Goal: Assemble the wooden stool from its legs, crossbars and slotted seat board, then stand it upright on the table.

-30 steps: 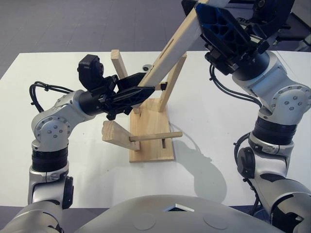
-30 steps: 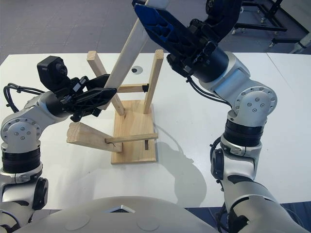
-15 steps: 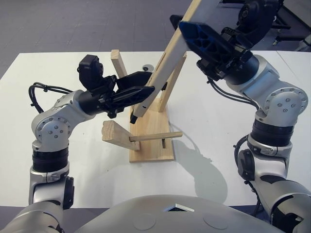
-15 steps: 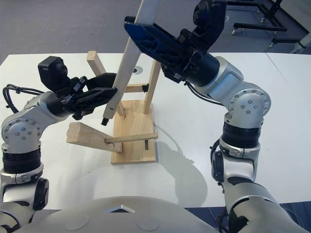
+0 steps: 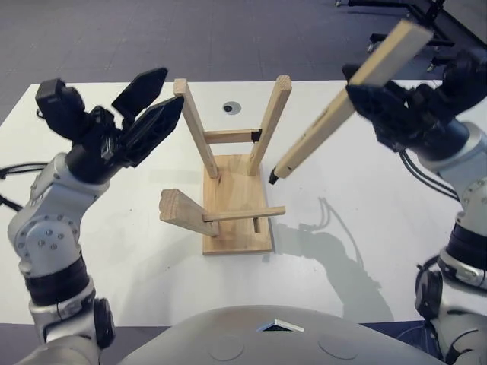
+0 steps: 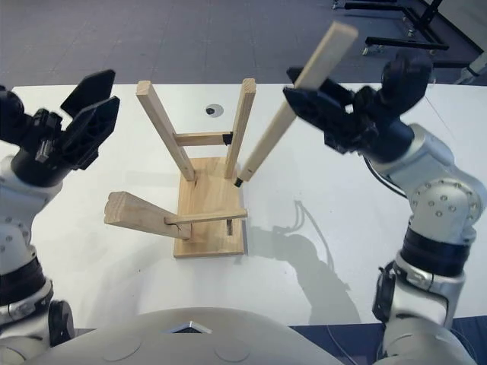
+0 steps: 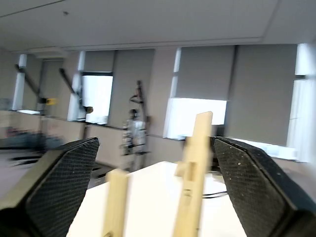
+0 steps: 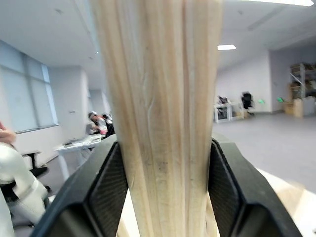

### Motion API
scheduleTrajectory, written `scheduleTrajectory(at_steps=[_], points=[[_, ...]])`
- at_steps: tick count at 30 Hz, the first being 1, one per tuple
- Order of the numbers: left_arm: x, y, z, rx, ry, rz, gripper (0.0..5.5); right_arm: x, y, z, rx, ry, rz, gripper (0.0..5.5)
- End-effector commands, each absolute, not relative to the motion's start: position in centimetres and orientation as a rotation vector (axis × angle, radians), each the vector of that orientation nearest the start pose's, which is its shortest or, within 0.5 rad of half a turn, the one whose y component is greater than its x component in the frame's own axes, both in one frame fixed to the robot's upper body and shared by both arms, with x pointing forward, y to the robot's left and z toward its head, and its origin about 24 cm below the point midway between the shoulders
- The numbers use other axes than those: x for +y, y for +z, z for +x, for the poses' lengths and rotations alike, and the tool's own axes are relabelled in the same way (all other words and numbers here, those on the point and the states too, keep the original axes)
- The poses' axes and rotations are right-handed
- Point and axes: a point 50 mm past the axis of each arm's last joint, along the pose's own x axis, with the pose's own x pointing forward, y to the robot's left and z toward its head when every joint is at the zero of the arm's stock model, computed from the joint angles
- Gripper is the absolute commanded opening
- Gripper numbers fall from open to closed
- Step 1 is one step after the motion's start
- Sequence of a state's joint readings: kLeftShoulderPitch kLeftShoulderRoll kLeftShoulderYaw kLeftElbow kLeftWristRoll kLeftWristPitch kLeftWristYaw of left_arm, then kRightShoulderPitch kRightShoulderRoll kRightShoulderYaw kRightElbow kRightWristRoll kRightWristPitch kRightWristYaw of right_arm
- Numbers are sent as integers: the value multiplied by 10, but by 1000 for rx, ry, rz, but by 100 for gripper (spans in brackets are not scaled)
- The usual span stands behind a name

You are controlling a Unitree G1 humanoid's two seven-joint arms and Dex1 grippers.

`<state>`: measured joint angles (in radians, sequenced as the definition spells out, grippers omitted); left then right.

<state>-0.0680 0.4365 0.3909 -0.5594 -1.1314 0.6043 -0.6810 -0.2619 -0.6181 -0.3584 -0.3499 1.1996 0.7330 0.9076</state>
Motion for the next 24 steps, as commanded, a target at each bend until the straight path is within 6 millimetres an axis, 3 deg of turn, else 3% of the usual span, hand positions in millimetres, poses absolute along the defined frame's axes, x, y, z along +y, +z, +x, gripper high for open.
scheduleTrajectory(at_steps=[1, 4, 6, 13, 18, 24], points=[[226, 152, 179, -74, -758, -335, 421, -221, 193, 216, -218, 1148, 284, 212], [254, 112, 167, 165, -531, -225, 421, -231, 166, 206, -218, 1011, 240, 212], [261, 84, 163, 326, -422, -115, 421, -234, 154, 201, -236, 923, 227, 212], [229, 21, 136, 535, -421, -1, 421, -234, 104, 159, -94, 880, 378, 212], [213, 3, 134, 551, -438, 20, 421, -237, 96, 146, -34, 943, 411, 211], [193, -9, 158, 505, -443, 25, 421, -243, 102, 151, -32, 988, 404, 209]])
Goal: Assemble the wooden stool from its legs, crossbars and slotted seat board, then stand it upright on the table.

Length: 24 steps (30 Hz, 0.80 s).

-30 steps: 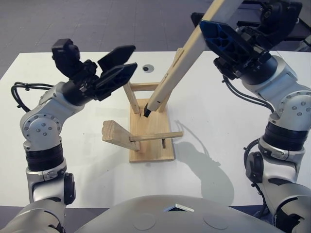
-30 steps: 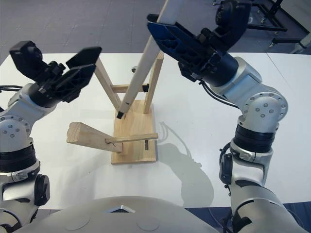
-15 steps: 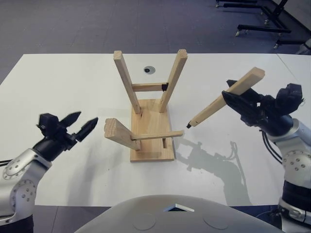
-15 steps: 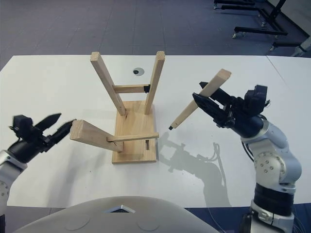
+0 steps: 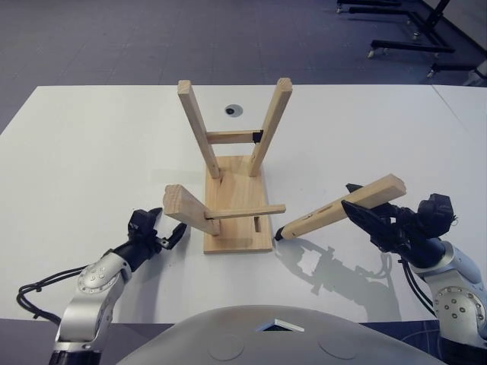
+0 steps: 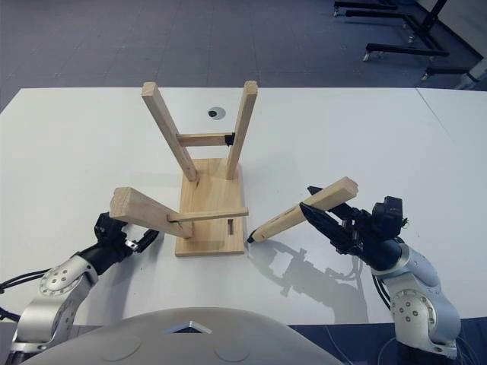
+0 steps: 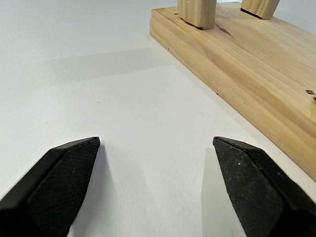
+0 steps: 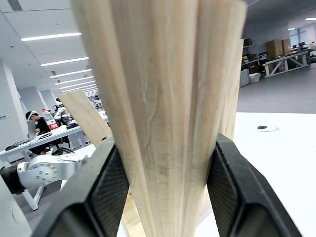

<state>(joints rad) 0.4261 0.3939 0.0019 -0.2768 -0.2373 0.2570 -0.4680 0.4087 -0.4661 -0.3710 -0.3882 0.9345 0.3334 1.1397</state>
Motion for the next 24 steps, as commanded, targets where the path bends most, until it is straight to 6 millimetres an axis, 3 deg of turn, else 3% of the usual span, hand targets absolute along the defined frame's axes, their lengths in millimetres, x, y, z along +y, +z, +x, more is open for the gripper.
scheduleTrajectory(at_steps=[1, 7, 10, 15, 19, 24], points=[[190, -10, 162, 497, -447, 20, 421, -246, 105, 154, -40, 988, 395, 209], [168, -12, 181, 467, -534, -36, 421, -255, 148, 183, -225, 971, 352, 207], [163, -14, 185, 463, -543, -44, 421, -250, 155, 183, -236, 1012, 381, 207], [164, -15, 189, 461, -540, -41, 421, -245, 141, 175, -182, 1039, 416, 207], [174, -12, 199, 450, -516, -18, 421, -240, 115, 173, -136, 1062, 406, 207], [192, -9, 207, 450, -488, -7, 421, -234, 103, 177, -168, 1071, 364, 207]])
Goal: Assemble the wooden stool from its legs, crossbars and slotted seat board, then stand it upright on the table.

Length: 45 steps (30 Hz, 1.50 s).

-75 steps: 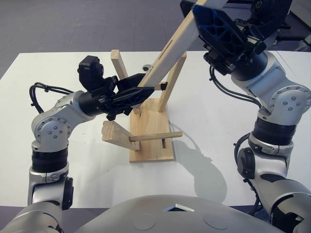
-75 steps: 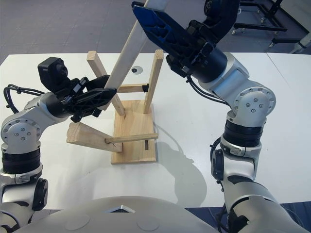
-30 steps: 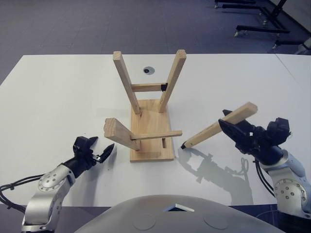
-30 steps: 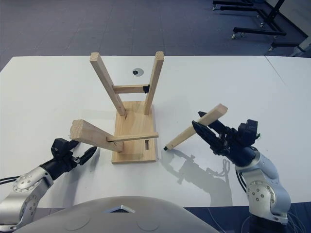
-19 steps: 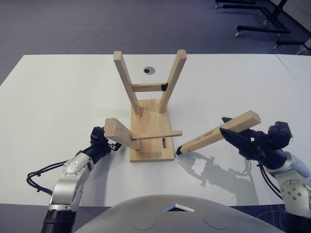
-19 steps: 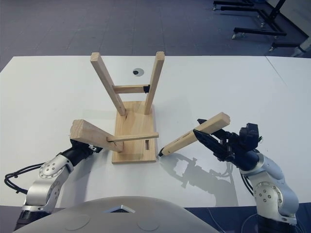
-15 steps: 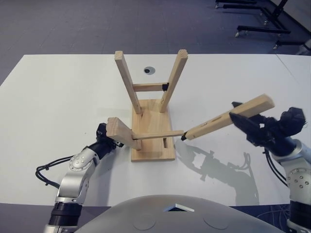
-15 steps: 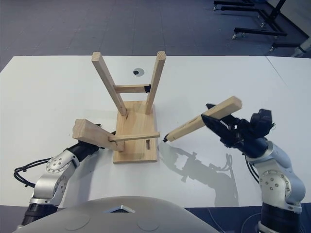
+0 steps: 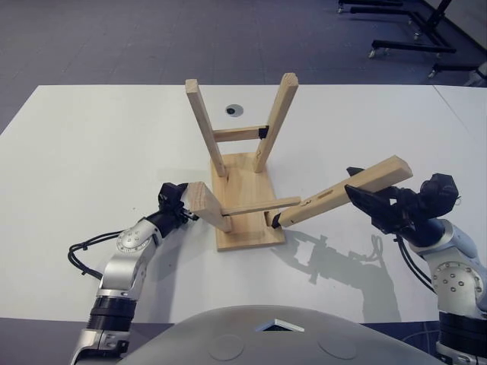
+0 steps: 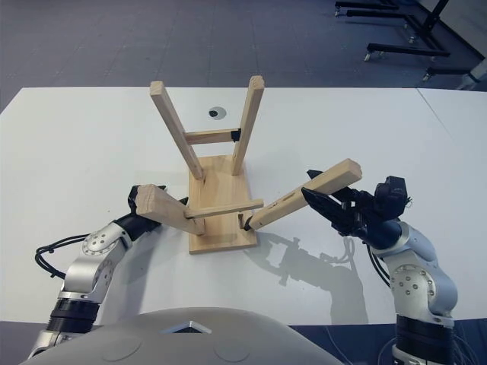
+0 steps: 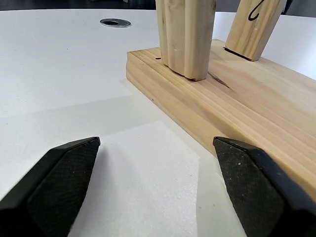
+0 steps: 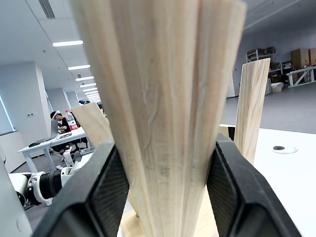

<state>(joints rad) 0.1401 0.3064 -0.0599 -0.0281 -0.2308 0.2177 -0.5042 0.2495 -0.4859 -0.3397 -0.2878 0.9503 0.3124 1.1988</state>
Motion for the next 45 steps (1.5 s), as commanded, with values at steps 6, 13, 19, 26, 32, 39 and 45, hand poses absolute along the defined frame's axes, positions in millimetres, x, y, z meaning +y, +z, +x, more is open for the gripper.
scheduleTrajectory(at_steps=[6, 13, 19, 26, 32, 39, 45], points=[[200, -5, 220, 424, -470, 10, 421, -226, 105, 182, -171, 1163, 343, 207], [175, 0, 252, 380, -486, 51, 421, -225, 110, 189, -140, 1252, 304, 207], [150, -1, 263, 363, -543, 66, 421, -219, 121, 198, -164, 1303, 285, 207], [142, 1, 267, 340, -568, 65, 421, -217, 124, 201, -194, 1297, 266, 207], [158, 4, 255, 327, -506, 70, 421, -219, 133, 197, -231, 1271, 171, 207], [170, 18, 245, 254, -398, 37, 421, -208, 143, 183, -211, 1350, 136, 207], [165, 78, 252, 4, -399, -90, 421, -205, 139, 180, -185, 1365, 159, 207]])
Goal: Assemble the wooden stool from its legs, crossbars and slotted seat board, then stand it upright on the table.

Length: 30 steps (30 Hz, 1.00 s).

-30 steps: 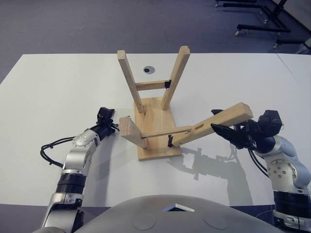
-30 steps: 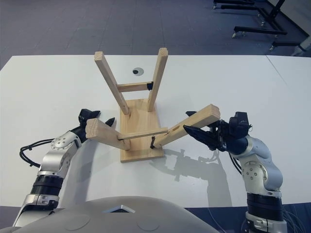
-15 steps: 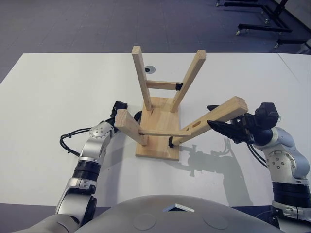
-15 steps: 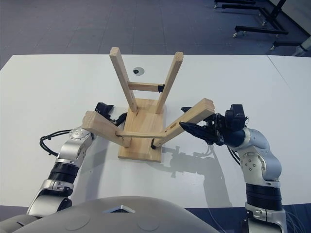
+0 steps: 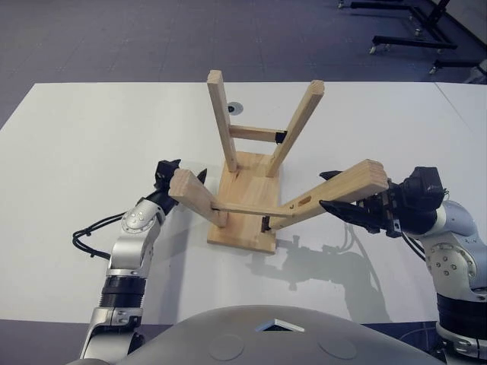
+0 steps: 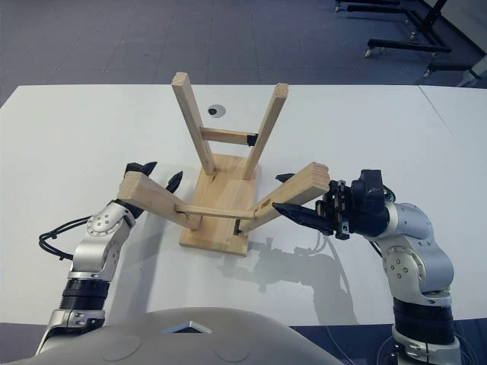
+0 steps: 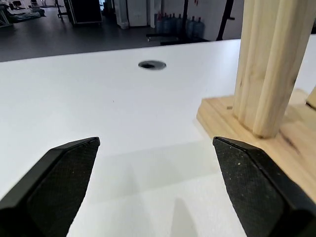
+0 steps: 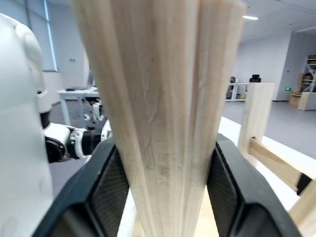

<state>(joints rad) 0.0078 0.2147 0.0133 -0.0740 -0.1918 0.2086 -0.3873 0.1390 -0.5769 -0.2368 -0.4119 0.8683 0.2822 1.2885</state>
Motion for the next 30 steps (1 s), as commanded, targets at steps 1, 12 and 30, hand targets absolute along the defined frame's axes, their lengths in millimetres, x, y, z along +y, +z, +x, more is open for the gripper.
scheduleTrajectory(at_steps=[1, 12, 30], points=[[162, 100, 253, -80, -418, -136, 421, -206, 138, 180, -184, 1355, 158, 207], [151, 236, 209, -440, -690, -310, 421, -211, 130, 168, -202, 1245, 146, 207], [151, 195, 187, -71, -794, -134, 421, -206, 124, 163, -222, 1209, 151, 207]])
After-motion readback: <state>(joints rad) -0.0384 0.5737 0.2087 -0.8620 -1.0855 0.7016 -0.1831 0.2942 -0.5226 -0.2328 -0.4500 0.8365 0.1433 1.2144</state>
